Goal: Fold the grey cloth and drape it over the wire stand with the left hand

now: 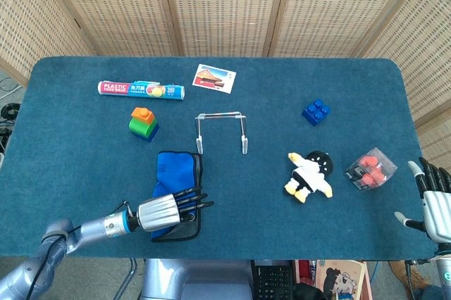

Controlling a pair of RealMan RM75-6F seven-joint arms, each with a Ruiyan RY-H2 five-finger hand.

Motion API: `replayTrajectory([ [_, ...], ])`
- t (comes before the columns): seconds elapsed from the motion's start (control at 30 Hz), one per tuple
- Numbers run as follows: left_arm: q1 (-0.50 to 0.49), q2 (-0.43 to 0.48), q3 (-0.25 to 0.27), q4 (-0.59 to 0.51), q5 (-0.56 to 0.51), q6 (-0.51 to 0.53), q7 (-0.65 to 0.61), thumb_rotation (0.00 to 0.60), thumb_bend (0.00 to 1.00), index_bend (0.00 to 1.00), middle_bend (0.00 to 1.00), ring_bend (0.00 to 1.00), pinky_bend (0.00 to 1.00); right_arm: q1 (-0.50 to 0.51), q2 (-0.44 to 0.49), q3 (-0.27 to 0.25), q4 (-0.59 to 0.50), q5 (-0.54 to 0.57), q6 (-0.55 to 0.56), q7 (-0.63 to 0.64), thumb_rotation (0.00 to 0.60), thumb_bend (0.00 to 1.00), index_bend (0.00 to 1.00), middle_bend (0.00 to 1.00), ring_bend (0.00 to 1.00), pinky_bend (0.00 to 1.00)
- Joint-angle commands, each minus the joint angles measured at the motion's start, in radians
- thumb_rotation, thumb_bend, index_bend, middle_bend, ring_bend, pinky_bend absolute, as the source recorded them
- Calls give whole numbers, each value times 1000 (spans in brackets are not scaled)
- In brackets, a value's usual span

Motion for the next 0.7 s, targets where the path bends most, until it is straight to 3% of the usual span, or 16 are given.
replayTrajectory([
  [0.03,-12,-18,5,-26,10,-32,32,600,461,458,0,0,0,-1,2,0,2,1,0,5,600,0,0,0,0,0],
  [0.1,-14,-21,8,-38,13,-48,45,600,419,326,0,0,0,-2,3,0,4,2,0,9,600,0,0,0,0,0],
  [0.17,-14,-22,9,-53,13,-62,56,600,369,104,0,0,0,-3,4,1,7,4,-1,14,600,0,0,0,0,0],
  [0.23,-4,-26,-12,-79,-10,-70,58,600,348,9,0,0,0,-4,5,1,8,4,-1,21,600,0,0,0,0,0],
  [0.63,-3,-7,-126,-249,-113,-133,126,600,316,0,0,0,0,-4,6,-2,5,-3,1,17,600,0,0,0,0,0],
  [0.7,-9,14,-150,-293,-132,-137,120,600,267,0,0,0,0,-4,5,-1,6,0,0,14,600,0,0,0,0,0],
])
